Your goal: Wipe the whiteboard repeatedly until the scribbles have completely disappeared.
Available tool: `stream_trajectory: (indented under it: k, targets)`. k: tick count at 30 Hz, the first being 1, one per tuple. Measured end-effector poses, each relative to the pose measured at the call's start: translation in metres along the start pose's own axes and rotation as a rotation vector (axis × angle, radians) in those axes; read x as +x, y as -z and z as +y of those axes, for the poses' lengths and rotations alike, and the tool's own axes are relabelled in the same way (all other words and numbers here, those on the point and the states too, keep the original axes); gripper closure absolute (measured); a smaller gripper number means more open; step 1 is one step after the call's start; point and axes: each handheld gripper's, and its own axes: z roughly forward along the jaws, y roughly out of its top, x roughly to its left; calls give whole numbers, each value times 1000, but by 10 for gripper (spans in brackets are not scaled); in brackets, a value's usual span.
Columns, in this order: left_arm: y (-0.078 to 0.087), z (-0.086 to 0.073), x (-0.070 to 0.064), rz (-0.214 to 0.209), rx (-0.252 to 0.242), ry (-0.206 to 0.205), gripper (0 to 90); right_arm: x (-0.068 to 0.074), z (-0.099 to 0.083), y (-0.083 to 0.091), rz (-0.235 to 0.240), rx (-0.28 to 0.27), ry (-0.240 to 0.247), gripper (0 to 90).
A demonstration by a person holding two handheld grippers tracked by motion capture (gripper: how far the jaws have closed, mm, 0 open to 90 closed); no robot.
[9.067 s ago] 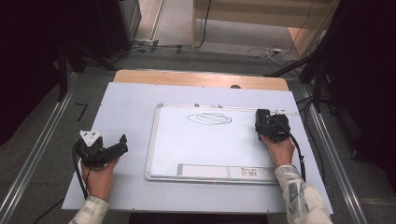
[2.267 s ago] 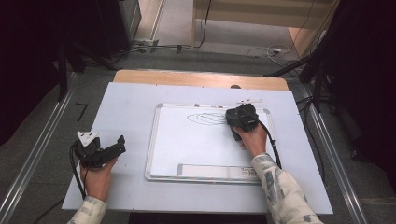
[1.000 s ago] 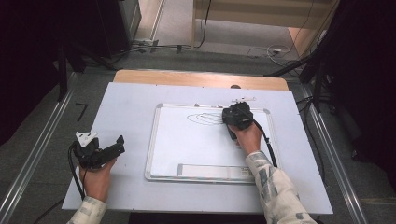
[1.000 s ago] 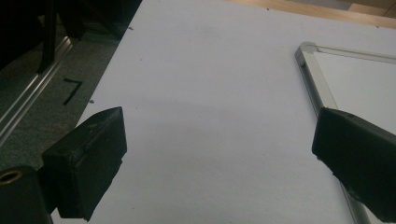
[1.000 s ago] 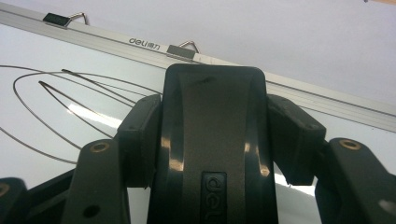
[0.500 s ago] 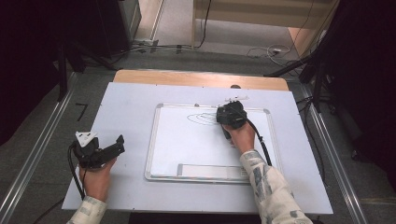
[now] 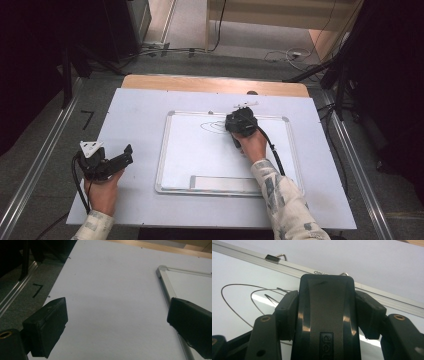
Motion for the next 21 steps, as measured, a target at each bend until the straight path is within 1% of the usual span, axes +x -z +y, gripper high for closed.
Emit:
stream_trajectory:
  k: [4, 21]
  targets:
    - [1, 0, 0, 0, 0, -3, 36, 6, 2, -2, 2, -1, 4, 384]
    - [2, 0, 2, 0, -6, 7, 39, 25, 8, -7, 17, -2, 28, 384]
